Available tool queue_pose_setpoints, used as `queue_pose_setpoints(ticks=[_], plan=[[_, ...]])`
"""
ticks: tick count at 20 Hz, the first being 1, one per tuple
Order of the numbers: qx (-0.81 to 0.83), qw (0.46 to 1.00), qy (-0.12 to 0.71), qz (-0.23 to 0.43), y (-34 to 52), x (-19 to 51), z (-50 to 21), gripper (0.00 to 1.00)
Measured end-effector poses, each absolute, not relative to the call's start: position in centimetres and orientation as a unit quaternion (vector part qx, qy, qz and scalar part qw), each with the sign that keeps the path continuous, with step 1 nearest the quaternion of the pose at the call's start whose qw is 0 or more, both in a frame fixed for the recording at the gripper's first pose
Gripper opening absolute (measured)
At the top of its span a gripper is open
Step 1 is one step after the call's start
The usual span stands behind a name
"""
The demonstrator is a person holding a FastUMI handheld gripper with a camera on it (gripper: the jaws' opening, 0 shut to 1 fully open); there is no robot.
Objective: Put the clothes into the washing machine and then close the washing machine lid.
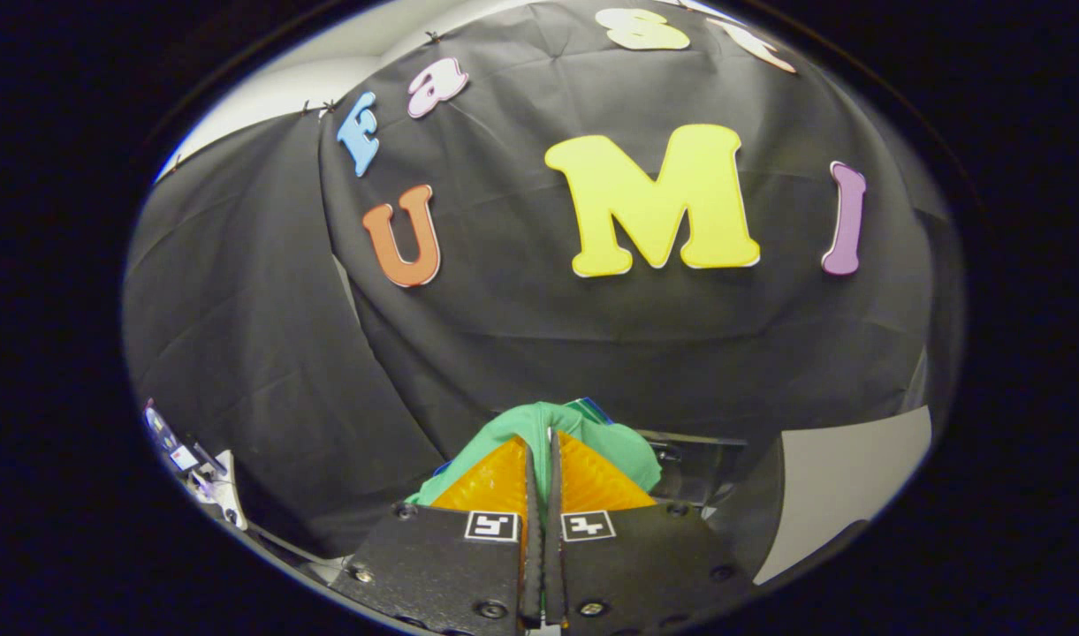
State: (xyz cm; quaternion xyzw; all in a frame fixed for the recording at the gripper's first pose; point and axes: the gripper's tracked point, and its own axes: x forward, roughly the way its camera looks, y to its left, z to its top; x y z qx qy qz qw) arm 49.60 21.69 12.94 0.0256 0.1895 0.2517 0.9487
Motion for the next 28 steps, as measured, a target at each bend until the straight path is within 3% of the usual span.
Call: queue_pose_setpoints(ticks=[16,28], plan=[[0.052,0.939,0.317,0.122,20.2,55.1,-6.4,0.05],[0.053,0.929,0.355,0.092,20.8,57.7,-11.9,0.05]])
